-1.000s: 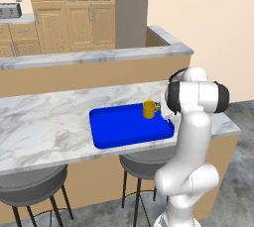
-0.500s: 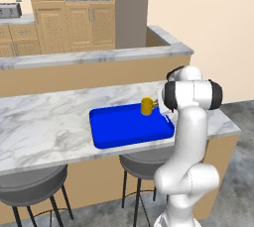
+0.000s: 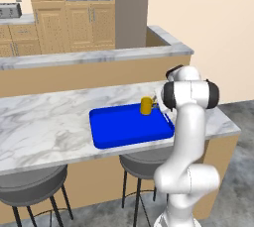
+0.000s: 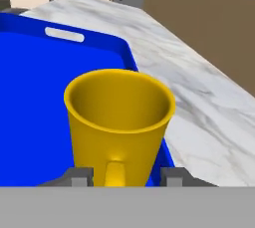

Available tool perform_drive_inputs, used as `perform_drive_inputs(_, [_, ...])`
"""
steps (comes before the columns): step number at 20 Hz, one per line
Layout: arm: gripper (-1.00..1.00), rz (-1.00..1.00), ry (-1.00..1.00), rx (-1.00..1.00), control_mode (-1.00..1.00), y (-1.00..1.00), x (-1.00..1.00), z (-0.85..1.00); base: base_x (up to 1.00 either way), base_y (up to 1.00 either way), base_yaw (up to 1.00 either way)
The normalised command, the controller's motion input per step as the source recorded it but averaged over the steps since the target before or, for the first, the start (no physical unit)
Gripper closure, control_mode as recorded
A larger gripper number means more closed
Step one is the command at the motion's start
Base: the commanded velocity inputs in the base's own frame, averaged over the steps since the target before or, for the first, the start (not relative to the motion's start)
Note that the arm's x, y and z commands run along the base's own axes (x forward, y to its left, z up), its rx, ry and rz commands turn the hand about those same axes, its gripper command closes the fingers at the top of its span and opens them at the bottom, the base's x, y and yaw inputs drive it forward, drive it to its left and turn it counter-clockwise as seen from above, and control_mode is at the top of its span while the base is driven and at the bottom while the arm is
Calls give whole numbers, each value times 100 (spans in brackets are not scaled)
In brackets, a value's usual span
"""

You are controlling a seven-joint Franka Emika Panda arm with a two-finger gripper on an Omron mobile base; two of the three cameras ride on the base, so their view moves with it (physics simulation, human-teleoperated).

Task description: There is a tray on the dining counter. Grab the cup, mug, and pitcher and place them on the tray. The pitcher may be placed next to the tray if it cannot fit the tray.

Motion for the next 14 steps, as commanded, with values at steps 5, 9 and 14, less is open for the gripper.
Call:
perform_drive_inputs(5, [-100, 6, 2, 0, -100, 0, 5, -4, 0, 0, 0])
perform_drive_inputs(9, [-100, 0, 11, 0, -100, -19, 0, 2, 0, 0, 0])
perform_drive_inputs(14, [-100, 0, 16, 0, -100, -46, -6, 17, 0, 0, 0])
